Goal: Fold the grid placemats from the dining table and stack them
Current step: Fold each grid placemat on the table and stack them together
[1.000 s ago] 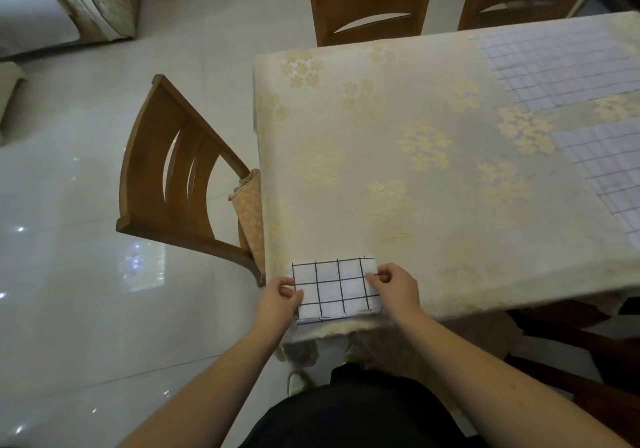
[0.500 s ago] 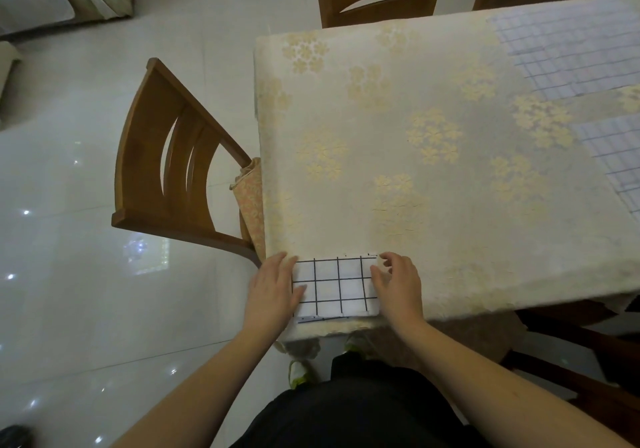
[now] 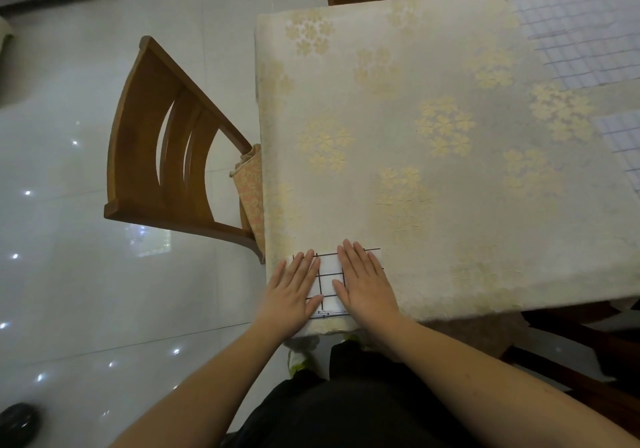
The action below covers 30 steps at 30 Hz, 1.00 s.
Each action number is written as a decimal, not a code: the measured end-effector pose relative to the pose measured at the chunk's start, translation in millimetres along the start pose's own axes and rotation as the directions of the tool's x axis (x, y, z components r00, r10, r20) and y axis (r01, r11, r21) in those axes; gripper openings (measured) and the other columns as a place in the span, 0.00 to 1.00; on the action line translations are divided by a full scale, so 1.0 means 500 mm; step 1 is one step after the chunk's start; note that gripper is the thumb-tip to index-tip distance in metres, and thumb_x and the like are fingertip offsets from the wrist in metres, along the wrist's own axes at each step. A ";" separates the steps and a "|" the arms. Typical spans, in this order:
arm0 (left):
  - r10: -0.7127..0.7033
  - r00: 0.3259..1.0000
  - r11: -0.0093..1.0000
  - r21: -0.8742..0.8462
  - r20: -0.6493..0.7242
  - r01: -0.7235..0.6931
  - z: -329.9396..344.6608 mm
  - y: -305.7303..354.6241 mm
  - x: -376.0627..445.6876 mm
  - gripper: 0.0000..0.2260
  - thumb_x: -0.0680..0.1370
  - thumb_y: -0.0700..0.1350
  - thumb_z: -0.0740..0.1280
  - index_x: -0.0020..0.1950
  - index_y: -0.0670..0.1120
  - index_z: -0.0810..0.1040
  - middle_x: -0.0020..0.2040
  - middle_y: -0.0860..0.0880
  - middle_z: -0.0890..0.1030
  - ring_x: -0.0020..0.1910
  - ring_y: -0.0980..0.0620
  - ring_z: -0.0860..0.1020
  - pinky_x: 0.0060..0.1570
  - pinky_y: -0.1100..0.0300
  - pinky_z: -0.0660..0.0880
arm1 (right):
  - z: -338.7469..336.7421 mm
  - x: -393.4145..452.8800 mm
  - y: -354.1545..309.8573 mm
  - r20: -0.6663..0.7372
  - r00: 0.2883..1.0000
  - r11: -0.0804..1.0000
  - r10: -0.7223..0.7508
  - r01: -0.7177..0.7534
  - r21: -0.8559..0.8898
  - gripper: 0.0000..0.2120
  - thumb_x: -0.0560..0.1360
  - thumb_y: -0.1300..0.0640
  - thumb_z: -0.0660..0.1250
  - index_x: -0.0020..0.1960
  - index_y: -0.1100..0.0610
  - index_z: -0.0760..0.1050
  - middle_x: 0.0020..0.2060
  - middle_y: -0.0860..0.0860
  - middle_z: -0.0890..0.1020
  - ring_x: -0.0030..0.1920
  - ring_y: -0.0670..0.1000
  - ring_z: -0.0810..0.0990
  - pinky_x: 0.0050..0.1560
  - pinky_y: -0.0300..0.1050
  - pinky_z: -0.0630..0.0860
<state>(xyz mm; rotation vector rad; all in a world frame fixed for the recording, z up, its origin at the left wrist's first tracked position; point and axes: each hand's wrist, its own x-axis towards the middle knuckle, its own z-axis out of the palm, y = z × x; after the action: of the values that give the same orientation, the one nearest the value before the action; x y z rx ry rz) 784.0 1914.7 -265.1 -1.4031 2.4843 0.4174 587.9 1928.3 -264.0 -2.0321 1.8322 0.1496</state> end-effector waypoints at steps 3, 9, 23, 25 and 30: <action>0.008 1.000 1.000 0.008 0.012 -0.008 0.003 -0.008 0.001 0.31 0.82 0.62 0.47 0.79 0.45 0.55 0.80 0.45 0.56 0.78 0.48 0.50 0.72 0.46 0.50 | 0.009 -0.004 0.012 0.021 1.000 1.000 -0.009 0.009 -0.027 0.32 0.79 0.41 0.50 0.78 0.57 0.55 0.78 0.54 0.58 0.77 0.53 0.56 0.75 0.49 0.46; -0.010 0.997 1.000 0.022 0.075 0.009 0.001 -0.036 -0.001 0.39 0.78 0.70 0.50 0.80 0.44 0.52 0.80 0.45 0.50 0.78 0.48 0.46 0.74 0.48 0.44 | 0.018 -0.018 0.037 0.004 1.000 0.998 0.008 -0.007 -0.056 0.36 0.79 0.36 0.49 0.80 0.54 0.48 0.79 0.55 0.48 0.79 0.53 0.45 0.76 0.52 0.45; -0.020 0.976 1.000 0.002 0.218 0.021 -0.054 -0.023 0.004 0.41 0.78 0.68 0.50 0.77 0.47 0.32 0.78 0.48 0.32 0.78 0.48 0.34 0.76 0.47 0.38 | -0.034 -0.011 0.067 0.145 0.987 0.995 -0.073 0.083 -0.061 0.40 0.78 0.34 0.49 0.78 0.51 0.32 0.77 0.53 0.34 0.78 0.53 0.35 0.74 0.49 0.35; -0.057 0.971 0.997 -0.033 0.232 0.066 -0.085 -0.018 0.004 0.38 0.80 0.63 0.54 0.80 0.49 0.38 0.80 0.49 0.39 0.79 0.48 0.41 0.76 0.48 0.42 | -0.069 -0.013 0.055 0.161 0.984 0.991 -0.073 0.089 -0.096 0.38 0.79 0.37 0.52 0.79 0.52 0.39 0.79 0.55 0.42 0.79 0.55 0.42 0.76 0.53 0.41; -0.238 0.971 0.967 -0.092 0.014 0.238 -0.149 -0.009 -0.022 0.27 0.82 0.60 0.50 0.78 0.49 0.58 0.76 0.49 0.64 0.74 0.50 0.63 0.72 0.50 0.61 | -0.142 -0.007 0.014 0.056 0.993 0.992 -0.103 0.107 -0.069 0.30 0.81 0.40 0.48 0.79 0.52 0.52 0.78 0.54 0.56 0.78 0.54 0.52 0.76 0.56 0.44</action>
<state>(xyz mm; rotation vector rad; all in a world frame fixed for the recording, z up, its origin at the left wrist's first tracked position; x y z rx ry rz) 787.3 1893.6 -192.6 -1.7115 2.2821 0.4874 567.3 1905.7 -199.2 -2.1474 1.7065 0.2395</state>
